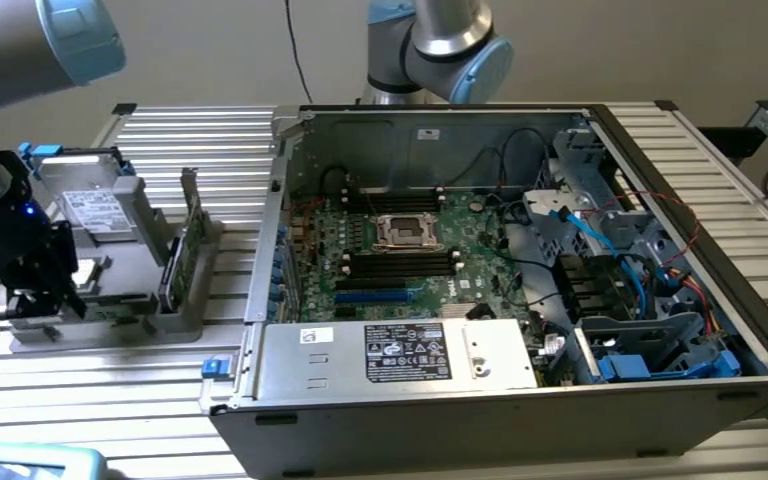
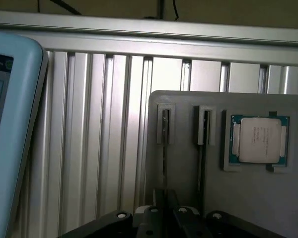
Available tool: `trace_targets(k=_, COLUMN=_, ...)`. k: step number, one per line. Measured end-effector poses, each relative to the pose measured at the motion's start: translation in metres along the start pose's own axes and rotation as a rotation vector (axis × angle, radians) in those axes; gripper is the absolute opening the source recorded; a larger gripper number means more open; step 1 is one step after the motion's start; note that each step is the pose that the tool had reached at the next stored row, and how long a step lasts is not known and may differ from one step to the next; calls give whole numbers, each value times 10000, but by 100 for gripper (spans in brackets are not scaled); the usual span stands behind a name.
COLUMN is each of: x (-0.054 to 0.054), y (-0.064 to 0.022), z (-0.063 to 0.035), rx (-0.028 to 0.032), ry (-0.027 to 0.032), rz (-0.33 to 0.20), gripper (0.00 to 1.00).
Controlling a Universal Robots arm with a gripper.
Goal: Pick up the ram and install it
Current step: 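Pick up the ram and move it above insertion slot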
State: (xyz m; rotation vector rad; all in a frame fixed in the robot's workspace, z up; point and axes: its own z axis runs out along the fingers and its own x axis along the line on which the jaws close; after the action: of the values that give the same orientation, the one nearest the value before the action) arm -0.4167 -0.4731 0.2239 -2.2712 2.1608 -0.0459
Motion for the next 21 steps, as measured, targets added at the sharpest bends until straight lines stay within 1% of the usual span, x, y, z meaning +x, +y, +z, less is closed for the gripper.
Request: trace_targets(k=21, x=15, y=2, z=-952, rx=-3, ry=6, rz=152, gripper=13)
